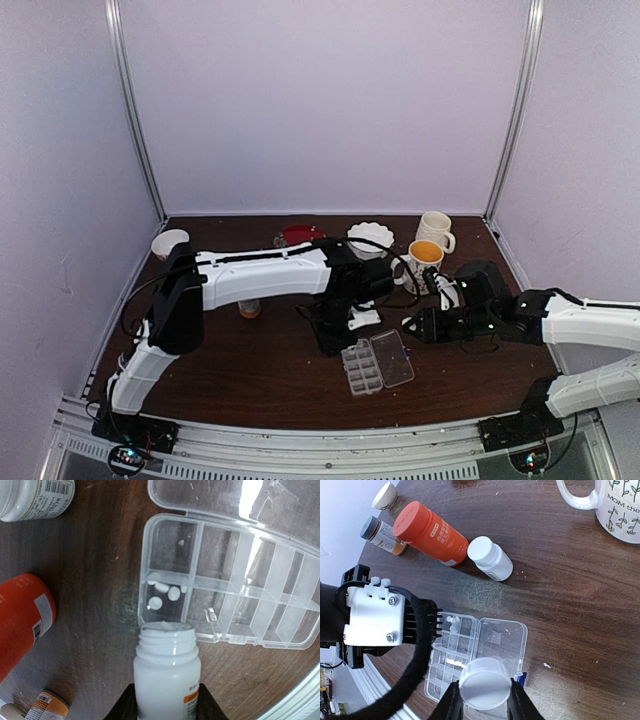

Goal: Sort the pills into containers
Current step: Pour the pill into the compartment of the pill container.

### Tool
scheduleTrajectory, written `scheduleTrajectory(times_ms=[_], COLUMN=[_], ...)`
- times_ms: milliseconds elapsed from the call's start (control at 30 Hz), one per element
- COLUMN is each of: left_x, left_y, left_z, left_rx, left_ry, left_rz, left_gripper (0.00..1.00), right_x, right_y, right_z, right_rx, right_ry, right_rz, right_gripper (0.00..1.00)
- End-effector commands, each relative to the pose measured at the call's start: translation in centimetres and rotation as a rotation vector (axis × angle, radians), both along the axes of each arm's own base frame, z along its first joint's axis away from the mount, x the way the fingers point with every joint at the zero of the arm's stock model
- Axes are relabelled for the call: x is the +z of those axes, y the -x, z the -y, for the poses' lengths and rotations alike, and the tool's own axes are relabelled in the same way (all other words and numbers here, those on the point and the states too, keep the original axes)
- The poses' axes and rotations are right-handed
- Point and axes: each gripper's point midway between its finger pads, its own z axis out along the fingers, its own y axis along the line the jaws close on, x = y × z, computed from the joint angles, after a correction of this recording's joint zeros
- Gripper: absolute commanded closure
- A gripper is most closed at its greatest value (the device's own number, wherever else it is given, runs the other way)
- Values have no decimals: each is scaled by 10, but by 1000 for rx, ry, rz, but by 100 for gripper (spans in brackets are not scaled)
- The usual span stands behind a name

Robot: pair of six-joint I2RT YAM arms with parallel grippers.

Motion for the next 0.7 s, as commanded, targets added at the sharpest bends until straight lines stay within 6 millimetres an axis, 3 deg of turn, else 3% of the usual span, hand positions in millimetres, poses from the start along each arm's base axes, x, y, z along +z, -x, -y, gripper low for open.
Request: scheduleTrajectory(times_ms=[0, 233, 400, 667], left_x=[14, 13, 23, 24], left_y=[-3, -8, -14, -10], left_z=[4, 12, 17, 19], left_rx=[15, 26, 39, 47], left_ry=[42, 131, 195, 289], left_rz=[28, 76, 124, 134], left_gripper=[88, 89, 88, 88], right_x=[10, 10, 10, 11], right_y=[-5, -6, -5, -5], right_z=[0, -1, 0, 1], right_rx=[-10, -7, -9, -13], right_ry=[-10, -13, -11, -12], right_rz=[26, 26, 25, 27], right_gripper=[91, 92, 91, 92])
